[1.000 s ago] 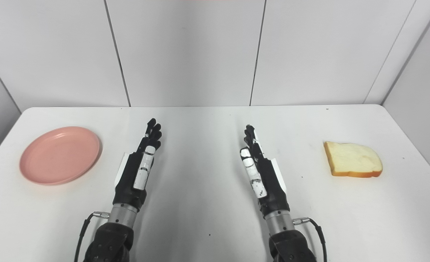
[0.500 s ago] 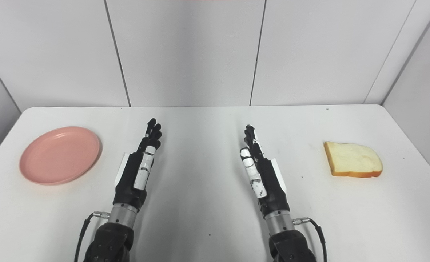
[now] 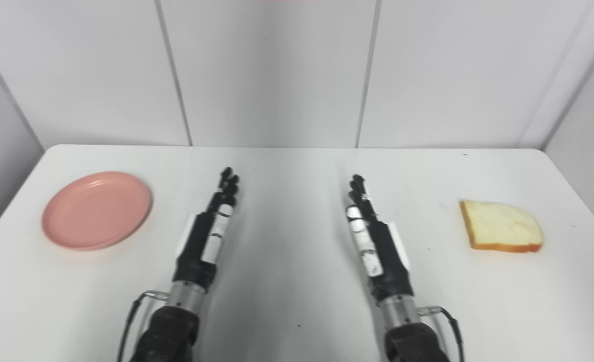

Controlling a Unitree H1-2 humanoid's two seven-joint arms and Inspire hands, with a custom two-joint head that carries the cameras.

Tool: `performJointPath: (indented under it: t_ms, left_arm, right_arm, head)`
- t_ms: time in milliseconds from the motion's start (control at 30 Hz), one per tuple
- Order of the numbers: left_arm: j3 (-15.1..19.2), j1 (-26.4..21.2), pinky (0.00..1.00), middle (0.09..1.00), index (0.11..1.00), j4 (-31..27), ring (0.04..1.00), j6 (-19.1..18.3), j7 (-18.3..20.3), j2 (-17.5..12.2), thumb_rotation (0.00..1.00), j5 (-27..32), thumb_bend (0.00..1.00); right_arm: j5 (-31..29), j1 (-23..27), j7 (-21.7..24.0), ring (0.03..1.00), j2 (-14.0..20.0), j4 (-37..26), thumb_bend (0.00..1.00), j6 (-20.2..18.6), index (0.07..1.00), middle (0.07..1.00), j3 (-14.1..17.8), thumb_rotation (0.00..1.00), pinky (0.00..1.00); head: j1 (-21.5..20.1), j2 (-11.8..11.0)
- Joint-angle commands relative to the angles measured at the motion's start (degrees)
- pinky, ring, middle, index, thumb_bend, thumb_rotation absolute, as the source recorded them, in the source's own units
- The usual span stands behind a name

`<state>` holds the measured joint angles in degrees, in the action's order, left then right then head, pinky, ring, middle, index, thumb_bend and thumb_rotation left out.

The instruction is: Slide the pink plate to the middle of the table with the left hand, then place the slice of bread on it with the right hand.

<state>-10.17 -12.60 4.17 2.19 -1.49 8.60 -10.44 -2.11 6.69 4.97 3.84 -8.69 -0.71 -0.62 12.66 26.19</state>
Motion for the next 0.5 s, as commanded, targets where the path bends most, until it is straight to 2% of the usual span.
performJointPath:
  t_ms: [0, 100, 200, 333, 467]
  left_arm:
    - [-0.92, -2.46, 0.99, 0.981, 0.977, 0.18, 0.985, 2.16, -1.41, 1.72, 1.0, -1.57, 0.41]
    - [-1.47, -2.82, 0.95, 0.977, 0.972, 1.13, 0.977, 1.11, -2.66, 2.42, 1.0, -3.51, 0.44]
    - [-1.98, -3.44, 0.9, 0.973, 0.966, 3.07, 0.969, 2.8, -3.81, 2.4, 1.0, -5.14, 0.48]
    - [-2.13, -3.84, 0.95, 0.972, 0.967, 4.57, 0.978, 4.28, -4.27, 2.6, 1.0, -5.37, 0.5]
    - [-2.07, -3.67, 0.9, 0.976, 0.977, 4.13, 0.978, 3.79, -3.77, 2.96, 1.0, -4.47, 0.5]
  right_arm:
    - [-1.95, 1.52, 0.87, 1.0, 0.55, -0.77, 0.2, 3.46, 1.0, 1.0, 0.74, 1.0, 1.0]
    - [-2.86, 1.55, 1.44, 1.0, 1.35, -0.23, 0.19, 4.36, 1.0, 1.0, 1.22, 1.0, 1.0]
    - [-4.38, 1.61, 2.25, 1.0, 1.87, 0.03, 0.18, 4.89, 1.0, 1.0, 1.53, 1.0, 1.0]
    - [-4.67, 1.78, 2.23, 1.0, 2.01, -0.54, 0.16, 4.1, 1.0, 1.0, 1.63, 1.0, 1.0]
    - [-4.02, 1.63, 1.62, 1.0, 1.85, -1.48, 0.15, 3.14, 1.0, 1.0, 1.71, 1.0, 1.0]
  head:
    - [2.19, -0.67]
    - [3.91, -1.27]
    - [5.49, -1.92]
    - [5.9, -2.09]
    - [5.97, -2.06]
